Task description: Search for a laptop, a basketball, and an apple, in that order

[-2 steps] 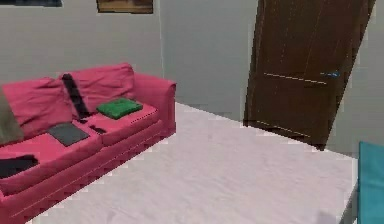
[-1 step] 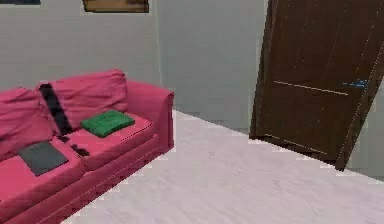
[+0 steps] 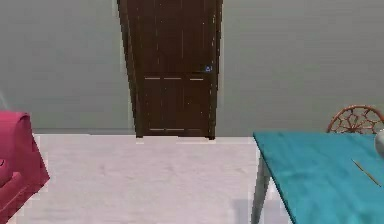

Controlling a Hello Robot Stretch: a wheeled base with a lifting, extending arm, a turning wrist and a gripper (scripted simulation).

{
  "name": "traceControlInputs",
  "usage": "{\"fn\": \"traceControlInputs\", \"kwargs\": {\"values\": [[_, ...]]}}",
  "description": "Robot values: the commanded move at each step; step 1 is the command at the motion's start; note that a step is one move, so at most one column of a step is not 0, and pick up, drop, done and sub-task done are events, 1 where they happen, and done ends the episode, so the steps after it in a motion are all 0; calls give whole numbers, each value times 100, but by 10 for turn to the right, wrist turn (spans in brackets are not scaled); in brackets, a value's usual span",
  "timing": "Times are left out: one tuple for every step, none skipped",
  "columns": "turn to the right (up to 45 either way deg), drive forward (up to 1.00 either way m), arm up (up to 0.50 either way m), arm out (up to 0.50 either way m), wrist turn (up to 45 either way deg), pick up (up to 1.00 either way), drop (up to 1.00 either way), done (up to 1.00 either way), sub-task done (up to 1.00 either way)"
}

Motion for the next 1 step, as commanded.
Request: {"fn": "traceControlInputs", "kwargs": {"values": [[0, 100, 0, 0, 0, 0, 0, 0, 0]]}}
